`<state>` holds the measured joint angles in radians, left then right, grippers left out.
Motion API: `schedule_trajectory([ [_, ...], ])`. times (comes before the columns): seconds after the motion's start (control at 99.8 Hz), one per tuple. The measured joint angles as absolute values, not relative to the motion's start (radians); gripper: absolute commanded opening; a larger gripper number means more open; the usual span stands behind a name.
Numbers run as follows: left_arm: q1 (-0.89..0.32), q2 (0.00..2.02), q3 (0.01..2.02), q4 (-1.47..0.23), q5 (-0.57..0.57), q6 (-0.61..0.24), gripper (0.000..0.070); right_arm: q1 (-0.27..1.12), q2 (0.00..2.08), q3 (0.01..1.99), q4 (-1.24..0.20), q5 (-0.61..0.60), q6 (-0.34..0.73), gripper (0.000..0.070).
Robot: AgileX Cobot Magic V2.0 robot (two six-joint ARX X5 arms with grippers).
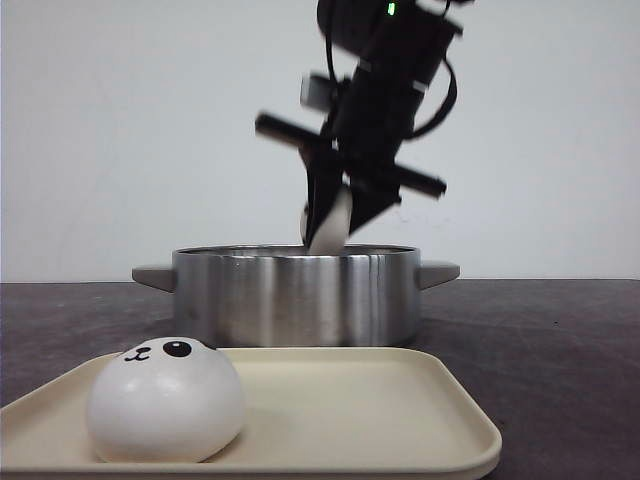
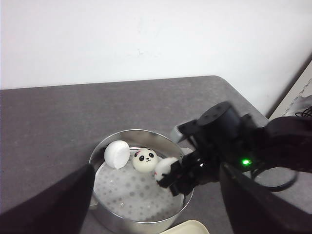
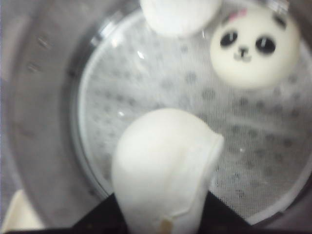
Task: Steam buns
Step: 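Lift the bun with the right gripper and carry it into the pot, then open the right gripper to release the bun and lift away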
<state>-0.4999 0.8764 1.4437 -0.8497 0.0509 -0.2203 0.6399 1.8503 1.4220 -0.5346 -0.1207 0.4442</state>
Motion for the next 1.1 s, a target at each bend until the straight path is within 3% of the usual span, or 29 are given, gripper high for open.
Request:
schedule_trajectory([
  [0.12,-0.5,0.876,1.444,-0.851,0.051,-0.22,0.047,0.635,1.876,1.42,-0.535,-0.131,0.442,0.0368],
  [0.17,-0.5,0.877,1.444,-0.853,0.051,-0.22,0.047,0.635,1.877,1.42,-0.535,-0.131,0.443,0.0432],
  [0.351,-0.5,0.877,1.444,-0.865,0.051,-0.22,0.047,0.633,1.877,1.42,-0.532,-0.131,0.443,0.0449],
  [0.441,-0.5,0.878,1.444,-0.87,0.051,-0.22,0.047,0.633,1.877,1.42,-0.532,-0.131,0.443,0.0504],
  [0.591,-0.5,0.89,1.444,-0.888,0.051,-0.22,0.047,0.629,1.877,1.432,-0.55,-0.108,0.443,0.0503],
  [0.652,-0.5,0.896,1.444,-0.892,0.051,-0.22,0.047,0.627,1.877,1.462,-0.578,-0.107,0.443,0.0481],
  [0.692,-0.5,0.901,1.444,-0.898,0.051,-0.22,0.047,0.627,1.877,1.494,-0.6,-0.104,0.442,0.0418],
  [0.802,-0.506,0.906,1.423,-0.901,0.051,-0.22,0.047,0.626,1.877,1.618,-0.696,-0.072,0.44,0.0003],
  [1.103,-0.56,0.914,1.132,-0.885,0.075,-0.26,0.0472,0.736,1.757,1.885,-0.883,0.094,0.338,0.0006],
])
